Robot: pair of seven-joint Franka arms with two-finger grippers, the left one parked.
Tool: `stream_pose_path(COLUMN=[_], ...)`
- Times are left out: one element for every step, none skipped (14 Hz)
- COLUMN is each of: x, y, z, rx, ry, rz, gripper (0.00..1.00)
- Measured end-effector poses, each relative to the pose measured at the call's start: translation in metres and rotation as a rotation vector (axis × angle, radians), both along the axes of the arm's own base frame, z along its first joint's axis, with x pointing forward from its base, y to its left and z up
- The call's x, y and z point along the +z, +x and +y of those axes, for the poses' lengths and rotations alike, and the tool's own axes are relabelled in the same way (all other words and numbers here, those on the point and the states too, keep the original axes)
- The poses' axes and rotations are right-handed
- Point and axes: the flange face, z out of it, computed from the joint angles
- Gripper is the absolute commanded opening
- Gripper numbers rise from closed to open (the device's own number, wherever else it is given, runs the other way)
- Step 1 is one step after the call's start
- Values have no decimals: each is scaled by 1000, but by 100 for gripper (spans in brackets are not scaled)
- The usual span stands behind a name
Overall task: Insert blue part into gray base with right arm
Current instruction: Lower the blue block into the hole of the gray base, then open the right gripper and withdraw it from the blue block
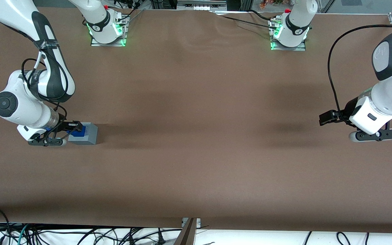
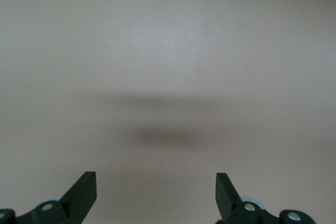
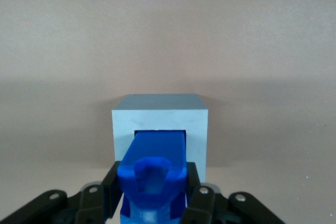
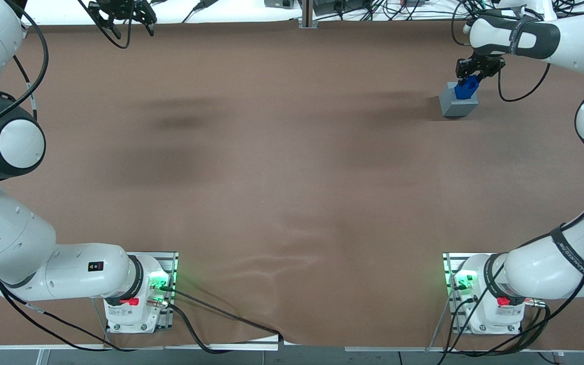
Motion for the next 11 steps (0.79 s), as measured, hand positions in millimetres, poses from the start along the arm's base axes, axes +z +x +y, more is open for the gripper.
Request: stream_pose_path(x=[-4, -6, -2, 6, 18, 34, 53, 74, 97, 124, 155], y=[-3, -5, -5, -5, -6, -6, -7, -8, -11, -15, -19], z=[0, 0, 0, 0, 0, 1, 1, 2, 2, 0, -2], rx=[0, -1, -1, -1, -1, -1, 0, 1, 0, -4, -10], ry=[0, 0, 1, 2, 4, 6, 9, 12, 15, 18, 20], rz=[9, 14, 9, 1, -6, -22, -47, -66, -67, -49, -23], gripper=[100, 100, 100, 100, 100, 100, 100, 100, 100, 100, 100])
